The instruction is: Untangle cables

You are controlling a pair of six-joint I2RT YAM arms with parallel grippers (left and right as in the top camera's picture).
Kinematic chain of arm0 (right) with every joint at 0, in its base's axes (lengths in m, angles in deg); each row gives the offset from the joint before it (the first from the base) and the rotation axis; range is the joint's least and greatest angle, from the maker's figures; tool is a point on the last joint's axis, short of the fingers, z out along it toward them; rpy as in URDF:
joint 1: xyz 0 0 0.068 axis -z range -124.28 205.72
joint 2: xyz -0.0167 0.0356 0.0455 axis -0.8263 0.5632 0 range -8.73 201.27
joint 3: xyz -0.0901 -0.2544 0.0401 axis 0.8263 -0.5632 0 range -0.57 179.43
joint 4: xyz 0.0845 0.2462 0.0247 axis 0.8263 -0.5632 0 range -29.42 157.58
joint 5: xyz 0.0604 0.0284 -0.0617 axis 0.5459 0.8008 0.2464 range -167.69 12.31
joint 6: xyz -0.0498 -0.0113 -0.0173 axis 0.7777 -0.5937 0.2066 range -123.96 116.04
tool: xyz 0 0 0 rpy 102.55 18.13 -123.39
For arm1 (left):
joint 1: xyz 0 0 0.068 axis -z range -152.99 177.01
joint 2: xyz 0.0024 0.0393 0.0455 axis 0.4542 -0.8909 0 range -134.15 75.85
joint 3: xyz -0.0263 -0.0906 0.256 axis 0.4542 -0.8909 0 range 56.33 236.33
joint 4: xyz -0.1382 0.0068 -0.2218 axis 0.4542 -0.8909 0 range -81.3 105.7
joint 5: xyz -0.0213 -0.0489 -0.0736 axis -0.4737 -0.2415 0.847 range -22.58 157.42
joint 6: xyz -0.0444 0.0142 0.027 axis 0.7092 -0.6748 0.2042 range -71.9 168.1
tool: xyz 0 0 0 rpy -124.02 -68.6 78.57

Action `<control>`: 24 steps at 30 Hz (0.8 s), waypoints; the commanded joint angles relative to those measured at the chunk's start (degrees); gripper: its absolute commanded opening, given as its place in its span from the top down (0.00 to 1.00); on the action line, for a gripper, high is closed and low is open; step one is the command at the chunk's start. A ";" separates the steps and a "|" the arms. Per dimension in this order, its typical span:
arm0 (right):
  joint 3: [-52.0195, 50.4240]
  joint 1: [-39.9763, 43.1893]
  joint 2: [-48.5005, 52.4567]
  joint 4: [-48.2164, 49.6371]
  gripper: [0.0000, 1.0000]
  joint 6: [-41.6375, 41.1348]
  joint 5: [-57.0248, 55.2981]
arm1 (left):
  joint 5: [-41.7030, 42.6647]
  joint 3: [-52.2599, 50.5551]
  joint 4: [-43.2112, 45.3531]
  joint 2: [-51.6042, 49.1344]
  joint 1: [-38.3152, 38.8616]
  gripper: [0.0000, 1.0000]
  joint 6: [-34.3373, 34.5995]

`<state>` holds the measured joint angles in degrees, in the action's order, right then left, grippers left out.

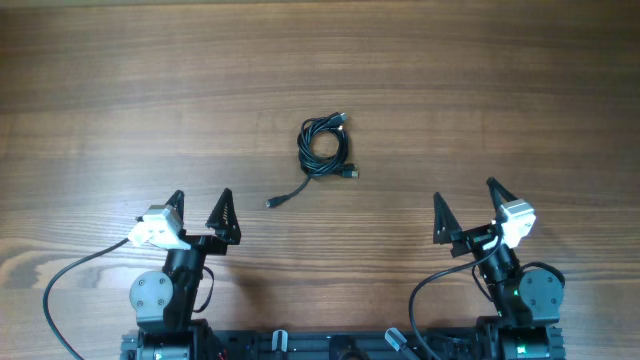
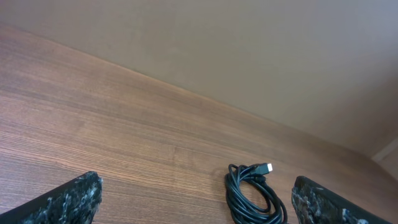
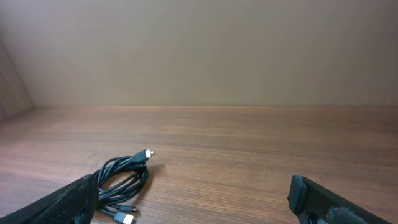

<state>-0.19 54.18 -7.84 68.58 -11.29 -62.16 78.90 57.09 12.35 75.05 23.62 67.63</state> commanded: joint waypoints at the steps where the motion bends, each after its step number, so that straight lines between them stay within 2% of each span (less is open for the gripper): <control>1: 0.52 0.28 -0.20 0.02 0.00 1.38 2.86 | 1.42 -0.31 0.15 0.02 -0.22 0.00 -1.22; 13: 2.05 0.28 0.31 -1.57 0.00 1.38 2.99 | 4.81 2.36 0.52 -0.26 -0.22 0.00 -2.84; 24: 2.73 0.28 0.42 -1.70 0.00 1.36 4.11 | 6.10 5.66 0.50 -4.42 -0.22 0.00 -2.84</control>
<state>0.79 54.18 -7.71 66.79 -10.73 -59.89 83.93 60.30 12.67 72.23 23.62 65.94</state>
